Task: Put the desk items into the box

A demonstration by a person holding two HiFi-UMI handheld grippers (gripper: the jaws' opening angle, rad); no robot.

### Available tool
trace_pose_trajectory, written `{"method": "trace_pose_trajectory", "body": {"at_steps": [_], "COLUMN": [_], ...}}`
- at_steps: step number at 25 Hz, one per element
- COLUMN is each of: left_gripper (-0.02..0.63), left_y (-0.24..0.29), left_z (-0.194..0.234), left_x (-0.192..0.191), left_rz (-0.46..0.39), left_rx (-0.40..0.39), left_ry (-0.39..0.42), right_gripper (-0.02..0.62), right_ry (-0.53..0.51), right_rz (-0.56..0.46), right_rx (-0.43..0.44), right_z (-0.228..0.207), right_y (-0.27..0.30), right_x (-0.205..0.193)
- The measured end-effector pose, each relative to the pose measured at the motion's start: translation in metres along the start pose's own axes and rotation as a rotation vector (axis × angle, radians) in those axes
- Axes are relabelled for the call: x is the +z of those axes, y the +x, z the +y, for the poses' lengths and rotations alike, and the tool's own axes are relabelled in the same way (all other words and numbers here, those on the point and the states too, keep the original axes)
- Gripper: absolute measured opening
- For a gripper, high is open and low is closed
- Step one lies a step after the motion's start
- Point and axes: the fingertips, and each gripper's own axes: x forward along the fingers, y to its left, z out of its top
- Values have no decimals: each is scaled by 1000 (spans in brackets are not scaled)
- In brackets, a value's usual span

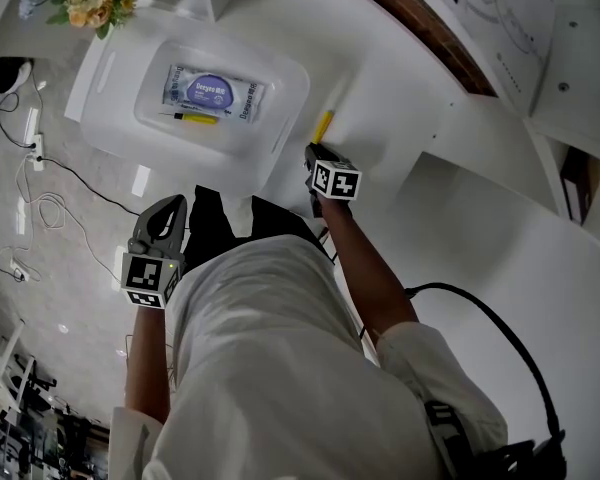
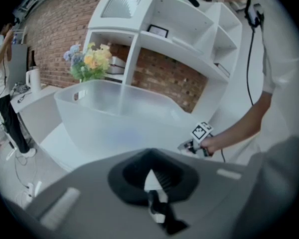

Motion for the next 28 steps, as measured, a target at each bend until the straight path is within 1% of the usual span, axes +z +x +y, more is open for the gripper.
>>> {"method": "trace_pose_trajectory", "body": {"at_steps": [1, 3, 7, 11, 14, 18, 23, 28], "left_gripper": [3, 3, 3, 3, 3, 3, 3, 3], "left_y": [0, 0, -3, -5, -7, -12, -17, -17], "left_z": [0, 0, -1, -1, -2, -1, 0, 2], "left_x": [1, 3, 4, 7, 14, 17, 25, 26], "left_rz": [-5, -11, -16, -24, -46, -51, -85, -88], "left_rx": [-1, -1, -1, -5, -7, -10, -14, -29], "left_ry": [2, 7, 14, 26, 39, 50, 70, 71], "right_gripper": [83, 48, 48, 48, 48, 46, 47, 46], "right_ry": [-3, -9, -33, -47, -51, -57, -65, -39], "right_rz": [-7, -23, -26, -43, -65, -97, -138, -194], "right_rx": [5, 15, 39, 32, 33, 37, 45, 50], "right_z": [1, 2, 7, 7, 9, 12, 19, 27], "right_y": [-2, -6, -11, -20, -30, -47, -70, -99], "right_x": [1, 5, 5, 6, 10, 17, 24, 32]}}
